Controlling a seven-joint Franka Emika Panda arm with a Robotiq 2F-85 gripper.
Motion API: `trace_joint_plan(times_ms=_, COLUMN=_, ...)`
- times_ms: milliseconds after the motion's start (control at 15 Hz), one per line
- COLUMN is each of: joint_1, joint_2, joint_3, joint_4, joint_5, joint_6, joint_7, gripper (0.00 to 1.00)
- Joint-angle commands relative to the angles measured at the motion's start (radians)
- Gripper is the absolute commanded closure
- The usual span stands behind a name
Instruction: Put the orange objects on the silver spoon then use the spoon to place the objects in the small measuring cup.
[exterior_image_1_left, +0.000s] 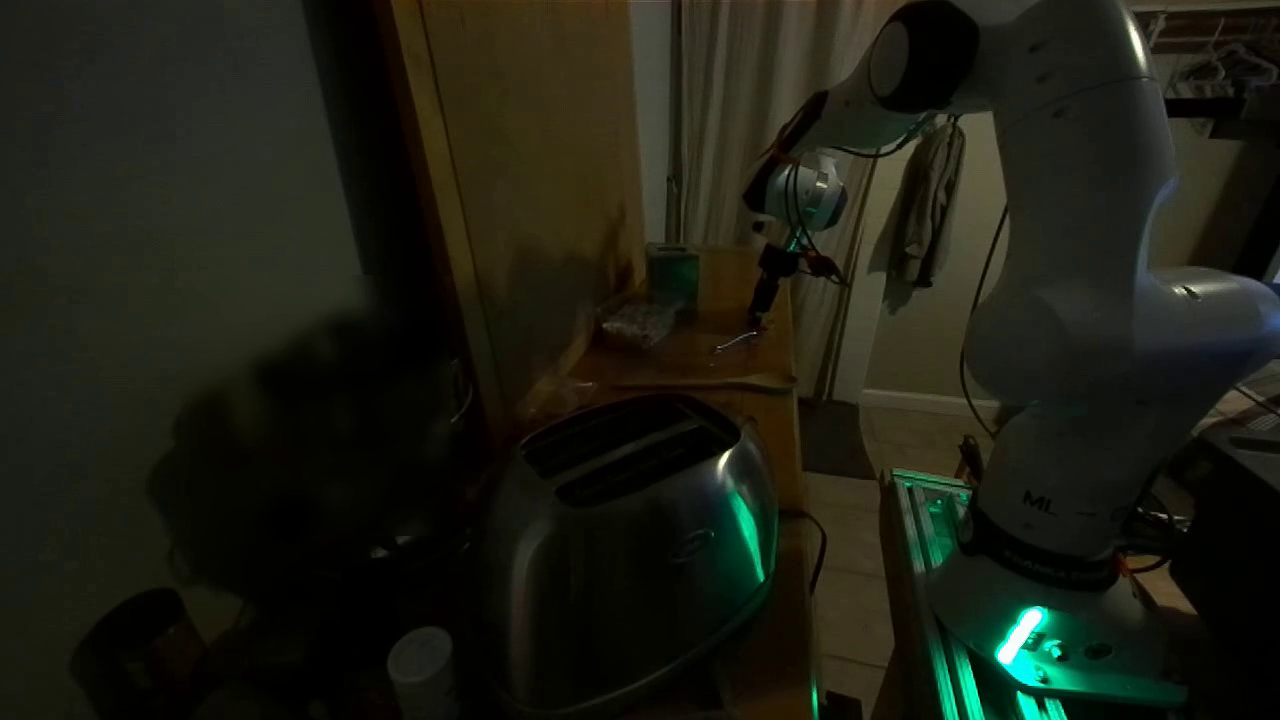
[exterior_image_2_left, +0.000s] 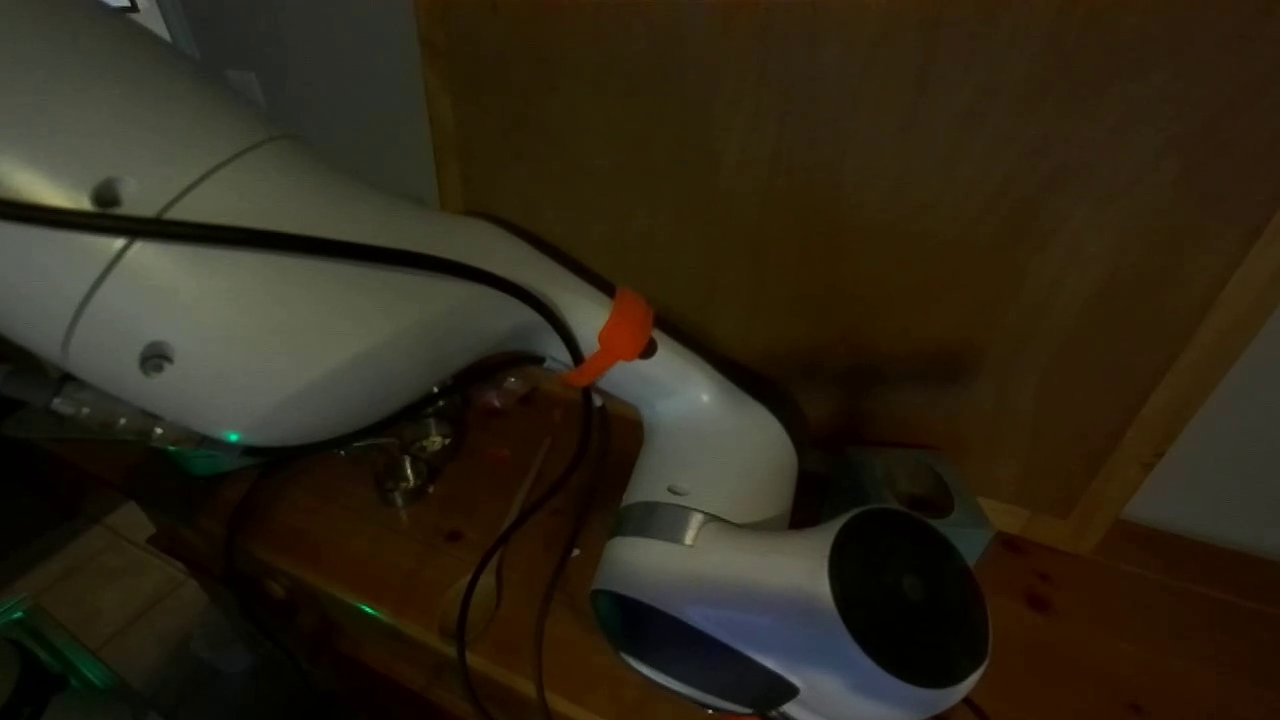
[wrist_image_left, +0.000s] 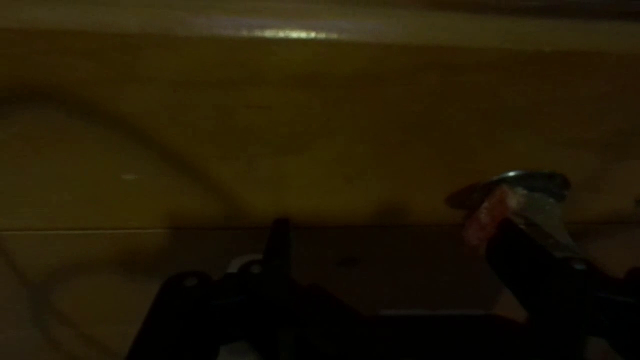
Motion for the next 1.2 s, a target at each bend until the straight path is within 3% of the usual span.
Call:
trace_joint_plan(times_ms=0, joint_1=-0.023, joint_2=0.001, joint_3=0.016, joint_4=0.007, joint_5=0.004, joint_6=-0.022, joint_7=-0.049, gripper=0.00)
trace_joint_plan(times_ms=600, joint_1=-0.044, joint_2=-0.010, joint_3=0.017, joint_4=0.000, joint_5=0.010, joint_6=-0.068, joint_7=-0.181, gripper=0.00)
trace_joint_plan(times_ms=1133, joint_1=-0.043, joint_2=-0.031, joint_3=0.016, joint_4=0.003, joint_5=0.024, joint_6=-0.159, joint_7=-0.177, gripper=0.00)
